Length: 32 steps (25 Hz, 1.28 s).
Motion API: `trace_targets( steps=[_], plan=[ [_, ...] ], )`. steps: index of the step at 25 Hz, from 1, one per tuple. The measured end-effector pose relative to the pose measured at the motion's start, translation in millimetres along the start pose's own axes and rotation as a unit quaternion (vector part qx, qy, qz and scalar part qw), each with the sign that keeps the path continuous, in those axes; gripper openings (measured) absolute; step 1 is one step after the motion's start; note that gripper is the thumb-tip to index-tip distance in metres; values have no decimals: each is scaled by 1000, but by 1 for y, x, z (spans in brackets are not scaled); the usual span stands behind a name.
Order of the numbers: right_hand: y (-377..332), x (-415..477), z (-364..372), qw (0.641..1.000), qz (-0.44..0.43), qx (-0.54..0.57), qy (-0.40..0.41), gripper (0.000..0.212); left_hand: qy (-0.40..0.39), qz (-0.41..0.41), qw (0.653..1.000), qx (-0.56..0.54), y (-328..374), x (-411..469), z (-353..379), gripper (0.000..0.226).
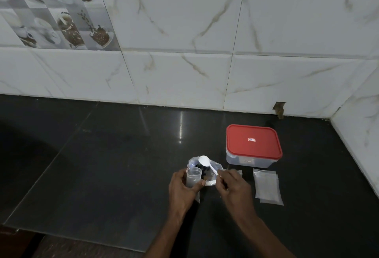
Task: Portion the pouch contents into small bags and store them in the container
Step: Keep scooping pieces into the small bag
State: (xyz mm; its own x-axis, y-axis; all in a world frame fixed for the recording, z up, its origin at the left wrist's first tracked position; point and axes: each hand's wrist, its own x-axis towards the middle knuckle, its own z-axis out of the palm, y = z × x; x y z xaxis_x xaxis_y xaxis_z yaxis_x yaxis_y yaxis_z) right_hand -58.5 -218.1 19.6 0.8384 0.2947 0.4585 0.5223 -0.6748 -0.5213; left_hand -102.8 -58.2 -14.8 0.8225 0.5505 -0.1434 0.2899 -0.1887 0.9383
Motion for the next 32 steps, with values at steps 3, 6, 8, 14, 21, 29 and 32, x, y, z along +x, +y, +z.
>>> trace_targets(
  steps=[3, 6, 8, 14, 21, 29, 32],
  plan=[
    [6, 10, 5, 989, 72, -69, -110, 6, -1, -25, 999, -30, -14, 0, -5, 45],
    [7, 12, 19, 966, 56, -138, -212, 9, -37, -46, 995, -83, -21, -1, -11, 38],
    [6, 13, 30, 955, 22, -170, -242, 22, -64, -49, 992, -97, -19, -1, -12, 35],
    [-5, 15, 52, 956, 71, -130, -251, 31, -100, -57, 984, -134, -20, -1, -9, 43],
    [-4, 39, 36, 952, 252, 45, -168, 24, -111, -55, 983, -135, -26, 0, -8, 38],
    [-15, 45, -19, 920, 317, 208, -98, 15, -43, -44, 995, -76, -21, 2, -1, 51],
    [-28, 34, -27, 967, 192, 149, -77, 16, -24, -25, 998, -47, -16, 5, -1, 52]
  ],
)
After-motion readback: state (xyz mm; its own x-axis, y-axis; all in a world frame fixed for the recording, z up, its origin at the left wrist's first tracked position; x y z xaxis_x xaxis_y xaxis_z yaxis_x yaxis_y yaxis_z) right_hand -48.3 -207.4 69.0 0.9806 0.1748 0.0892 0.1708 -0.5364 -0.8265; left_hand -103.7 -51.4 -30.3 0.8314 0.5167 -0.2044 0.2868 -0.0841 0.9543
